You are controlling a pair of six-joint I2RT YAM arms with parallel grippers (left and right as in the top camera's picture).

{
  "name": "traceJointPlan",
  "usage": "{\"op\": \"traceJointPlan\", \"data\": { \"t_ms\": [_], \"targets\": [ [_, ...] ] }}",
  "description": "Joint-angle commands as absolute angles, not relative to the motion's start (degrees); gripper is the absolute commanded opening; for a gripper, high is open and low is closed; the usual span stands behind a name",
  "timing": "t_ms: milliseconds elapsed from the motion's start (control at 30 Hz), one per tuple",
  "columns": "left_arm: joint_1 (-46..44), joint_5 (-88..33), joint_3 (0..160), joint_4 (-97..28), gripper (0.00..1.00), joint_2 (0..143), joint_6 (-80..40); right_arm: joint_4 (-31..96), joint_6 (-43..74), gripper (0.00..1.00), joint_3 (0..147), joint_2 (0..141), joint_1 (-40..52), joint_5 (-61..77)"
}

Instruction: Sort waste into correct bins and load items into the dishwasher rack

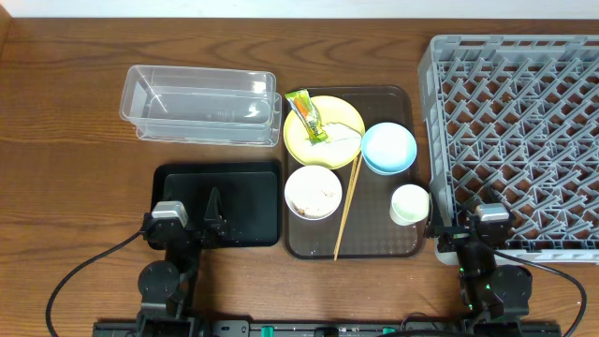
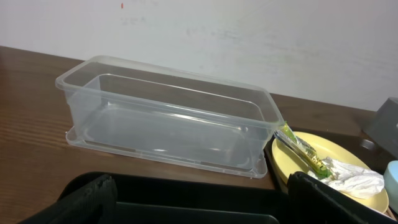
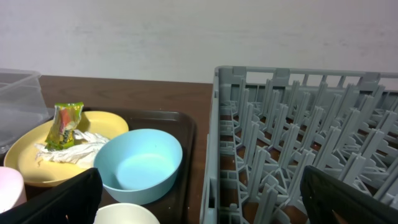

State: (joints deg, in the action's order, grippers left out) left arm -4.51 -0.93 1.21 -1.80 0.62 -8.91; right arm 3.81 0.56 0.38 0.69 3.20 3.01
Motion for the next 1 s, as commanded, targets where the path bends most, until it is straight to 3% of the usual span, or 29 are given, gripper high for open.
{"op": "traceJointPlan", "data": {
  "t_ms": [0, 600, 967],
  "targets": [
    [-4.4, 0.1, 0.2, -4.0, 0.90, 0.3, -8.0, 4.0, -0.3, 0.99, 0.3, 0.4, 3.7, 3.3],
    [-4.4, 0.7, 0.5, -4.3, 0.90, 1.7, -8.2, 4.2, 2.2, 0.99, 0.9, 0.4, 3.7, 2.1],
    [-4.4, 0.7, 14.0, -11.0, 0.90, 18.5, -8.2, 12.9, 4.7, 0.99, 12.6, 10.8, 3.7, -0.2]
  ]
}}
